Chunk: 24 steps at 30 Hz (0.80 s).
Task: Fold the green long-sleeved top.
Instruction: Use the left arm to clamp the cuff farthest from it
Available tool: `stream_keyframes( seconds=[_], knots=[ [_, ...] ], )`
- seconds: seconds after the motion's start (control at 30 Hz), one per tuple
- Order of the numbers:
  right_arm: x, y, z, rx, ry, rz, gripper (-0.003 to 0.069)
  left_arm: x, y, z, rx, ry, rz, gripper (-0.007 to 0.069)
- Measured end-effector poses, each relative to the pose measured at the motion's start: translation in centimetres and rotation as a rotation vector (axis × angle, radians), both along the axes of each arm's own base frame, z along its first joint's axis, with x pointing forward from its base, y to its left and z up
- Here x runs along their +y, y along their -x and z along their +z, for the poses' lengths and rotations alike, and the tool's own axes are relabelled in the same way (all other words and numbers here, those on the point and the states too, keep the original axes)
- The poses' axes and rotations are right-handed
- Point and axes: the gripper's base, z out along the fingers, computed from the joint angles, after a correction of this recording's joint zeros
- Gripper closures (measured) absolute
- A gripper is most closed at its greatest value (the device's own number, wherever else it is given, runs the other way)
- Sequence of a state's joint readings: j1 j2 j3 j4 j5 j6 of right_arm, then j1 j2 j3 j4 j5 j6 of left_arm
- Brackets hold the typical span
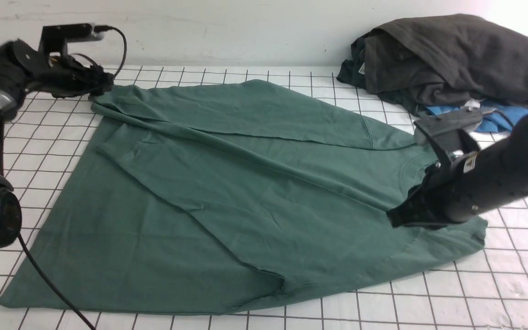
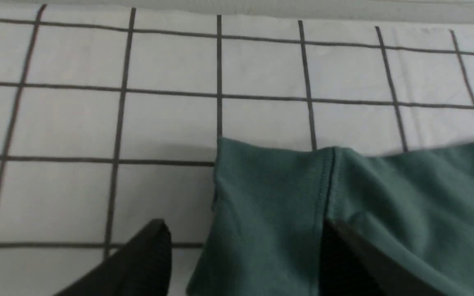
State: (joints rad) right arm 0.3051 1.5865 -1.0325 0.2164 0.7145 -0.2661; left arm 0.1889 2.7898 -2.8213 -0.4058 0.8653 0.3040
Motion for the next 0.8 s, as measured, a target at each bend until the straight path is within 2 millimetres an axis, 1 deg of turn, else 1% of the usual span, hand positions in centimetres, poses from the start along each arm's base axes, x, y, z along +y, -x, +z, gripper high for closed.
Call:
stream_keyframes(
  seconds=[0.03, 0.07, 0.1, 0.13, 0.17, 0.2, 0.23, 0.27, 0.33, 0.37, 0.4, 0.47, 0.5, 0.53, 0.57, 0.6, 0.63, 0.67, 0.73, 0.77, 0.8],
  knots=[
    [-0.8, -1.6, 0.9, -0.008, 0.018, -0.023, 0.0666, 0.1, 1.3, 3.7, 0.049, -0.031, 0.006, 0.0160],
    [-1.2, -2.4, 1.2, -0.013, 0.028, -0.036, 0.0665, 0.0, 2.3, 5.7, 0.094, -0.048, 0.009, 0.0166],
    [-1.3, -2.5, 1.1, -0.008, 0.032, -0.037, 0.0665, -0.1, 2.5, 6.1, 0.101, -0.045, 0.006, 0.0166],
    [-1.6, -3.7, 1.4, -0.025, 0.040, -0.048, 0.0664, -0.5, 3.9, 8.9, 0.145, -0.083, 0.009, 0.0195],
    [-1.6, -4.3, 1.2, -0.029, 0.050, -0.049, 0.0664, -0.7, 4.5, 10.1, 0.153, -0.107, 0.016, 0.0216],
    [-1.6, -4.8, 0.7, -0.033, 0.061, -0.047, 0.0664, -0.9, 4.9, 10.9, 0.165, -0.120, 0.022, 0.0248],
    [-1.6, -5.5, -0.2, -0.034, 0.072, -0.045, 0.0664, -1.6, 5.6, 11.9, 0.185, -0.130, 0.026, 0.0294],
    [-1.5, -5.8, -0.9, -0.031, 0.080, -0.045, 0.0664, -1.9, 5.8, 11.5, 0.223, -0.130, 0.025, 0.0328],
    [-1.5, -6.6, -2.7, -0.013, 0.104, -0.049, 0.0664, -3.2, 6.7, 10.3, 0.327, -0.119, 0.000, 0.0411],
    [-1.6, -6.9, -3.9, 0.008, 0.127, -0.048, 0.0664, -4.1, 7.8, 9.3, 0.408, -0.115, -0.023, 0.0473],
    [-1.6, -7.0, -4.2, 0.016, 0.135, -0.049, 0.0664, -4.5, 8.1, 8.3, 0.448, -0.112, -0.034, 0.0482],
    [-1.9, -7.1, -5.7, 0.056, 0.187, -0.047, 0.0664, -6.6, 11.3, 6.1, 0.609, -0.113, -0.095, 0.0567],
    [-2.2, -7.1, -6.2, 0.073, 0.223, -0.046, 0.0664, -7.9, 13.8, 4.7, 0.706, -0.116, -0.134, 0.0605],
    [-2.4, -7.1, -6.4, 0.079, 0.242, -0.048, 0.0664, -8.5, 15.2, 3.6, 0.764, -0.117, -0.154, 0.0613],
    [-2.4, -7.1, -6.4, 0.081, 0.246, -0.049, 0.0664, -8.5, 15.6, 3.5, 0.777, -0.116, -0.155, 0.0615],
    [-2.6, -7.2, -6.5, 0.078, 0.269, -0.058, 0.0664, -9.7, 18.0, 2.5, 0.829, -0.126, -0.182, 0.0624],
    [-2.7, -7.2, -6.5, 0.072, 0.278, -0.066, 0.0664, -10.1, 19.5, 1.8, 0.841, -0.134, -0.185, 0.0629],
    [-2.8, -7.3, -6.4, 0.066, 0.281, -0.075, 0.0664, -10.3, 20.8, 1.0, 0.844, -0.144, -0.178, 0.0631],
    [-2.8, -7.4, -7.0, 0.077, 0.285, -0.089, 0.0664, -10.1, 23.1, -0.8, 0.847, -0.163, -0.140, 0.0631],
    [-2.8, -7.4, -7.0, 0.077, 0.285, -0.089, 0.0664, -10.0, 23.5, -1.3, 0.856, -0.162, -0.132, 0.0631],
    [-2.8, -7.4, -8.0, 0.107, 0.293, -0.089, 0.0664, -9.8, 25.3, -3.0, 0.899, -0.179, -0.114, 0.0631]
  ],
)
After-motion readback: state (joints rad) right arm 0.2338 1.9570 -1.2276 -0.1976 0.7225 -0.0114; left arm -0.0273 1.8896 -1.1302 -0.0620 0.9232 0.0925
